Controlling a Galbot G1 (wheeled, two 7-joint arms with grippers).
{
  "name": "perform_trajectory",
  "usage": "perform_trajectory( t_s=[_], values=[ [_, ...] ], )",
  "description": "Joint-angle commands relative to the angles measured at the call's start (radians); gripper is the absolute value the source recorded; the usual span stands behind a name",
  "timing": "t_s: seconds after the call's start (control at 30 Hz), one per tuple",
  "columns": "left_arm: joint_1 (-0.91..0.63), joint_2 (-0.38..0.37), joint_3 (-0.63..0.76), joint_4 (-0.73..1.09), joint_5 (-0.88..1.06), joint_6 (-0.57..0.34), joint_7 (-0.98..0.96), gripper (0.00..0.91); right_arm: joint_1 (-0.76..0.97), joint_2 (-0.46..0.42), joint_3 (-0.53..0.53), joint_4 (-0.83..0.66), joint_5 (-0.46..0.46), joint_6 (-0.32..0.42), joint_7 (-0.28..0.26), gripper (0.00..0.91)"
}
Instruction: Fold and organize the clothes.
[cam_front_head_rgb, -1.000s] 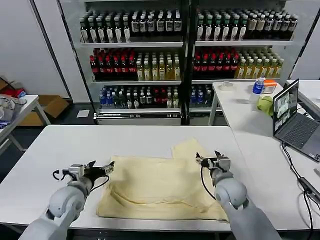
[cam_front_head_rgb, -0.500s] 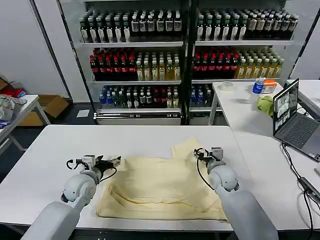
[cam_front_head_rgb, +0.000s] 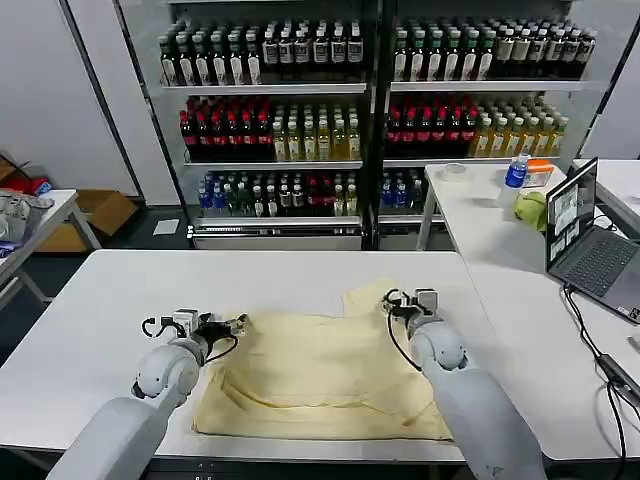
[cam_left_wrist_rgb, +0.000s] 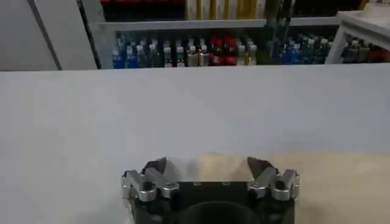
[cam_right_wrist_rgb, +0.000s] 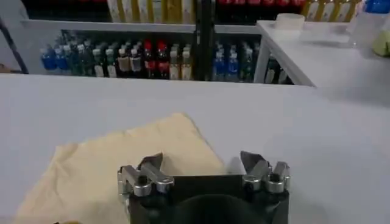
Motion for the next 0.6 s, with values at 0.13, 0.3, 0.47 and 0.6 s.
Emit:
perform_trajectory(
  t_s=[0.13, 0.3, 0.47, 0.6],
  values=[
    [-0.003, 0.003, 0.008, 0.016, -0.002, 0.003, 0.007, 0.081, 0.019, 0.007, -0.009, -0.039, 0.003, -0.001, -0.007, 0.272],
    [0.011, 0.007, 0.003, 0.002, -0.005, 0.002, 0.02, 0.02, 0.017, 0.009, -0.012, -0.042, 0.003, -0.001, -0.01, 0.0],
    [0.019, 0.007, -0.002, -0.008, -0.007, 0.002, 0.033, 0.01, 0.015, 0.01, -0.012, -0.04, 0.003, -0.001, -0.013, 0.0],
    [0.022, 0.009, -0.005, -0.012, -0.01, 0.001, 0.042, 0.01, 0.015, 0.01, -0.011, -0.037, 0.003, 0.0, -0.013, 0.0]
  ],
)
